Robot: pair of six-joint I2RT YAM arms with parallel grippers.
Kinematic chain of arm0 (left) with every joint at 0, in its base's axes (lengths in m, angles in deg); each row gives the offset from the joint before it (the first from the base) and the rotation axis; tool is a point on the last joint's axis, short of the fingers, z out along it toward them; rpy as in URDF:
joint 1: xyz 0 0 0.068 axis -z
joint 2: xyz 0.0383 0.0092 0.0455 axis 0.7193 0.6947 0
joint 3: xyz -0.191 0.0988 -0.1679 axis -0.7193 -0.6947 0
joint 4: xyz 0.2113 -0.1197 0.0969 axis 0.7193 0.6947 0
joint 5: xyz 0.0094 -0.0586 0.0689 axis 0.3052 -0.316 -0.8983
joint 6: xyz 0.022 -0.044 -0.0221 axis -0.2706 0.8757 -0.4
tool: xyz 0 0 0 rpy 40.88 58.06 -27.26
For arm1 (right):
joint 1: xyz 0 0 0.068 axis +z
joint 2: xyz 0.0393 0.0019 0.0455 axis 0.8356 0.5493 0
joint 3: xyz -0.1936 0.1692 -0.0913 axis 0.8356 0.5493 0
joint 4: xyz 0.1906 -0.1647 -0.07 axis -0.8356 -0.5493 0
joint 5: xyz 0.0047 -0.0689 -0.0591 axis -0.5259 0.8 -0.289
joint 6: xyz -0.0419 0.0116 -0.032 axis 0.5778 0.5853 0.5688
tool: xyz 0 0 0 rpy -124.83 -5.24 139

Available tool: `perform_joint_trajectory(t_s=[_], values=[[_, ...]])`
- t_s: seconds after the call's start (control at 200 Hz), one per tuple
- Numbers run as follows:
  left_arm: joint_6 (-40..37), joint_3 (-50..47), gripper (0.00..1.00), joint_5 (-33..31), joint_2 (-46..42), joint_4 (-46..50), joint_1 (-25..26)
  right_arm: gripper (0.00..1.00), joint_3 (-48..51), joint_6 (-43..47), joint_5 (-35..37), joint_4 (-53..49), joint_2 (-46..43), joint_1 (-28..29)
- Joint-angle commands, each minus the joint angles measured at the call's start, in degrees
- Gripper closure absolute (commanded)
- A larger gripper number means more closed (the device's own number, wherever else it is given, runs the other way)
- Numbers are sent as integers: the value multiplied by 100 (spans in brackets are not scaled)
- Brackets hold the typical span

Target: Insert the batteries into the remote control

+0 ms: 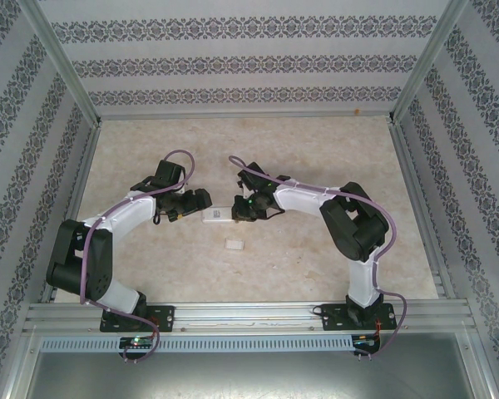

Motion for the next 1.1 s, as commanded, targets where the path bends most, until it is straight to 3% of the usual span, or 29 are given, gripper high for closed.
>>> perform_joint_trajectory(t_s=[0.0,1.094], values=[[36,36,14,25,-131,-23,-20,80,-99,-141,131,-245,-3,61],[6,57,14,247,393,-58,123,76,-342,52,391,-647,-5,202]])
